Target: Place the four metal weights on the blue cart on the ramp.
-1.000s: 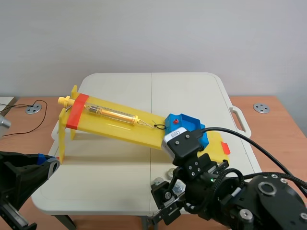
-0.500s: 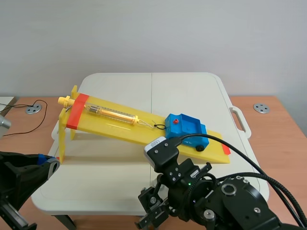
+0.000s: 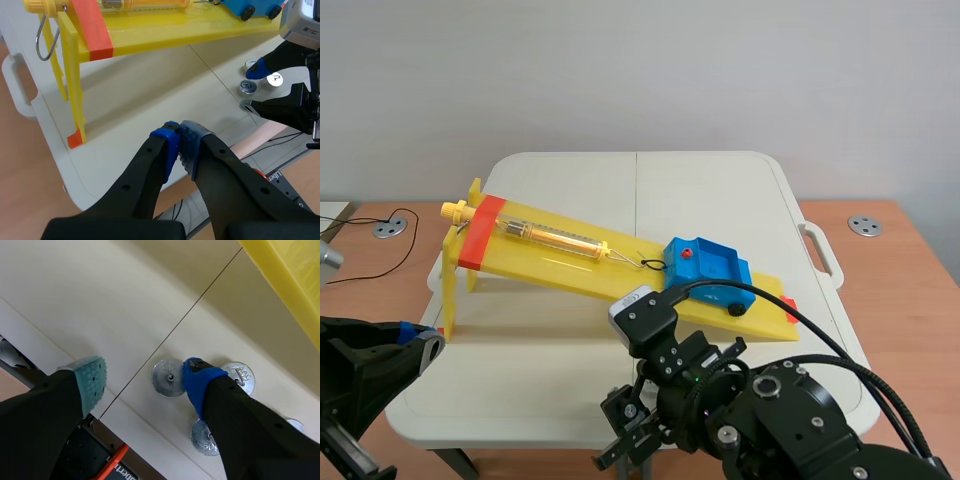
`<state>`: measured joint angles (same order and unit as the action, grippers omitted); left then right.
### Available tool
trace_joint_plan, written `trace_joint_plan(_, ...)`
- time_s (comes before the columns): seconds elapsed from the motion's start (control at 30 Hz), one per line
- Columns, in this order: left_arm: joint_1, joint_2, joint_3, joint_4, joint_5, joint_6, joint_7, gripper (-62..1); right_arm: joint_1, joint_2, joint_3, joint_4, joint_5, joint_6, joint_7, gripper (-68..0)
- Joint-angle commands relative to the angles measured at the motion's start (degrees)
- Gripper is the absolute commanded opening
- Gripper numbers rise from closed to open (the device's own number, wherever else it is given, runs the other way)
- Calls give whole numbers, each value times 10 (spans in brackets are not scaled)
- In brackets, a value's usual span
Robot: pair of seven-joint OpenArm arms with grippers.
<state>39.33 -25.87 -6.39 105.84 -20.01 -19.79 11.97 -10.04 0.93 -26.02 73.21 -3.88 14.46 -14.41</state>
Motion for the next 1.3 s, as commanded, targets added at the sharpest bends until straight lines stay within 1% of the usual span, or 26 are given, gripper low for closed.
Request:
trace_joint_plan(0.0, -5, 5, -6, 43, -42, -21, -59, -580, 45, -18, -10, 31, 8, -16, 78, -344)
trace_joint_plan(0.13, -5, 5, -6, 43, -42, -21, -59, -580, 47, -17, -10, 24, 8, -16, 80, -347)
trace_joint_plan(0.2, -5, 5, -6, 43, -42, -21, -59, -580, 51, -17, -10, 13, 8, -16, 86, -360)
trace_joint_plan(0.37, -5, 5, -6, 43, -42, -21, -59, -580, 64, -17, -10, -18, 8, -16, 103, -365)
trace_joint_plan(0.53, -5, 5, -6, 43, -42, -21, -59, -580, 64, -17, -10, -19, 8, -16, 103, -438)
trace_joint_plan(0.83, -5, 5, -6, 43, -42, -21, -59, -580, 62, -11, -10, -19, 8, -16, 74, -668)
trace_joint_plan(1.07, -5, 5, -6, 43, -42, -21, -59, -580, 59, 3, -9, -8, 9, -14, 75, -669)
trace_joint_plan(1.17, -5, 5, -6, 43, -42, -21, -59, -580, 46, 22, -9, 32, 23, -14, 64, -669)
trace_joint_plan(1.27, -8, 4, -6, 43, -42, -21, -56, -580, 23, 50, -9, 93, 48, -14, 46, -669)
